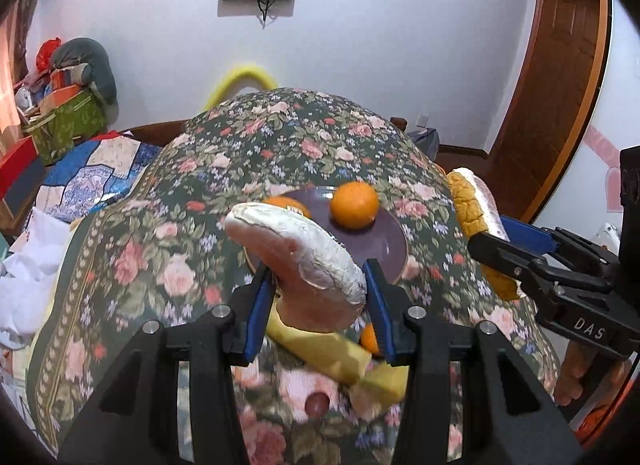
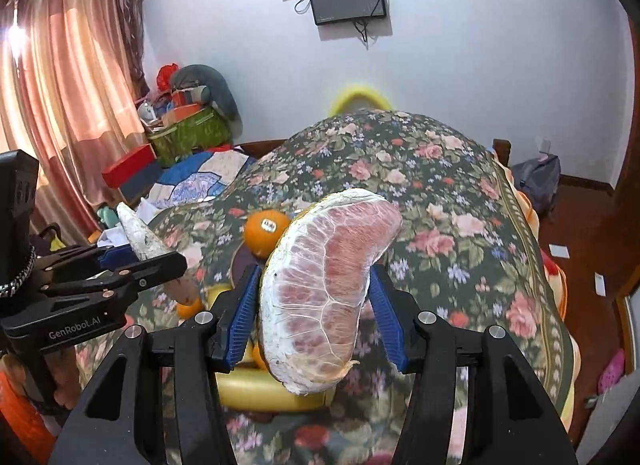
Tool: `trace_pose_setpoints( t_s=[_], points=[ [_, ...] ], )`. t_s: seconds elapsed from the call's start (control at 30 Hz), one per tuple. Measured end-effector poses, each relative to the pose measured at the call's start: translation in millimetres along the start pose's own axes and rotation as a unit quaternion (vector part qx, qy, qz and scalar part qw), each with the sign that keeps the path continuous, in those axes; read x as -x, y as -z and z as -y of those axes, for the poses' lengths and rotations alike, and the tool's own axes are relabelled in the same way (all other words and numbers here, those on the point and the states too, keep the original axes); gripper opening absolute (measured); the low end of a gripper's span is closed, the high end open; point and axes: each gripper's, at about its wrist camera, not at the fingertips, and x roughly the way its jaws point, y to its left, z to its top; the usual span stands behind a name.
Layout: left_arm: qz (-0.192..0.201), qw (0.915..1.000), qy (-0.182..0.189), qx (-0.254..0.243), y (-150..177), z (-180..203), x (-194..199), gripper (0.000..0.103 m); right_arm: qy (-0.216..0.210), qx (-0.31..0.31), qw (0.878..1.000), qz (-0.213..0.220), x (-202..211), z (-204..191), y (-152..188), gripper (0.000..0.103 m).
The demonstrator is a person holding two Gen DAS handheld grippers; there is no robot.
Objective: Organize fruits
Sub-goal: 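Carry the pomelo segment to the plate with the right tool while the left tool brings the other segment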
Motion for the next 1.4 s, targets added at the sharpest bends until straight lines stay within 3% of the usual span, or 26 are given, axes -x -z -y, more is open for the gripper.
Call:
trace_pose_setpoints(
  t_s=[0.5,0.97,1.17,1.4],
  points=[
    [0.003,1.0,0.002,-0.002,-32.4,-16.2,-50.8,0.044,-0.01,0.015,1.0,0.001,-54.2,3.3,-30.7,0.051],
    [-0.054,0.9985,0.001,-0.005,-27.7,-23.1,-109.5,0.044,-0.013,0.0,0.999,-0.052,-116.4,20.9,-32.3,0.051],
    [-0.071,0.9975,0.006,0.002,-26.8,-25.3,-121.9,0.044,-0.015,0.01,0.997,-0.071,-128.3,19.2,-27.1,0.051],
    [-0.063,0.998,0.0,-0.005,-28.5,-21.0,-119.2,0.045,-0.012,0.013,0.997,-0.075,-129.0,19.7,-25.6,0.053]
  ],
)
